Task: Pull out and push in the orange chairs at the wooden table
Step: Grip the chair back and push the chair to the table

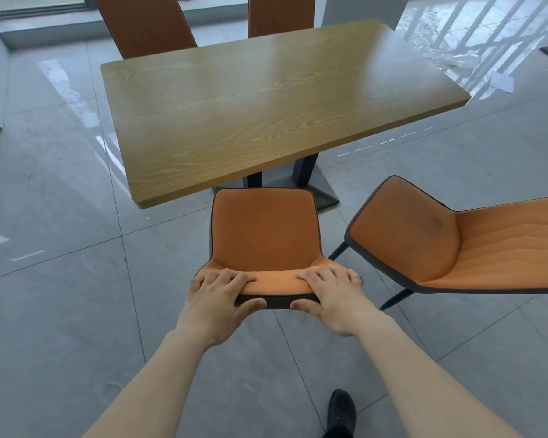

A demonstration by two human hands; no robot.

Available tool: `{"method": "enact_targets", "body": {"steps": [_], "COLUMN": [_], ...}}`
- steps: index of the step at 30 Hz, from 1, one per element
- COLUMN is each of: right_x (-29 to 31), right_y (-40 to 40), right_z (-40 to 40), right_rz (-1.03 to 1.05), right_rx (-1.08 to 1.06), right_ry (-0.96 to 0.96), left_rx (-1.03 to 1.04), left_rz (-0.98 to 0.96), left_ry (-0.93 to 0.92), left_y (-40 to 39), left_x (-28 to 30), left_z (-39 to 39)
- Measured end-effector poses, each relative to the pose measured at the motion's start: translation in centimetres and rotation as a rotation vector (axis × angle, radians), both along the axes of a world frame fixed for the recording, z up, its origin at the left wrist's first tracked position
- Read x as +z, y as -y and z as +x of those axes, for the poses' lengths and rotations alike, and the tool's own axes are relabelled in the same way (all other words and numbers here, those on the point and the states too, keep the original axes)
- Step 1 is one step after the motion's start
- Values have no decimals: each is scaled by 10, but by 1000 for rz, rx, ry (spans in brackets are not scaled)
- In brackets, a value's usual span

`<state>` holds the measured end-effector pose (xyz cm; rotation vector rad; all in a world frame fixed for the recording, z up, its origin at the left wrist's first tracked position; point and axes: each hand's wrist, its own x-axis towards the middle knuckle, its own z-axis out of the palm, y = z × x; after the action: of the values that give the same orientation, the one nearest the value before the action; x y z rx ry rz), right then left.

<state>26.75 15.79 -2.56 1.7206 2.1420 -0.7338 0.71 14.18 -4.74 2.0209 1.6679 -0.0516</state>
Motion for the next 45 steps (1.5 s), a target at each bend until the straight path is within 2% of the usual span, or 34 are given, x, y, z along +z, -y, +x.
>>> {"method": "enact_targets", "body": {"steps": [24, 32, 36, 40, 45], "right_x": [7, 16, 28, 46, 71], "right_y": [-34, -8, 15, 38, 67], "right_z": [1, -10, -5, 20, 78], "right_rz": [15, 76, 112, 108, 72], "right_rx": [6, -160, -202, -241, -322], "right_ry": [37, 91, 56, 57, 69], "left_rx": [13, 8, 19, 50, -48], "left_rz": [16, 22, 24, 113, 188], "left_ry": [16, -4, -90, -128, -85], "left_y": [-34, -34, -32, -24, -8], "left_x": [0, -6, -4, 8, 39], "left_z": [6, 5, 8, 28, 84]}}
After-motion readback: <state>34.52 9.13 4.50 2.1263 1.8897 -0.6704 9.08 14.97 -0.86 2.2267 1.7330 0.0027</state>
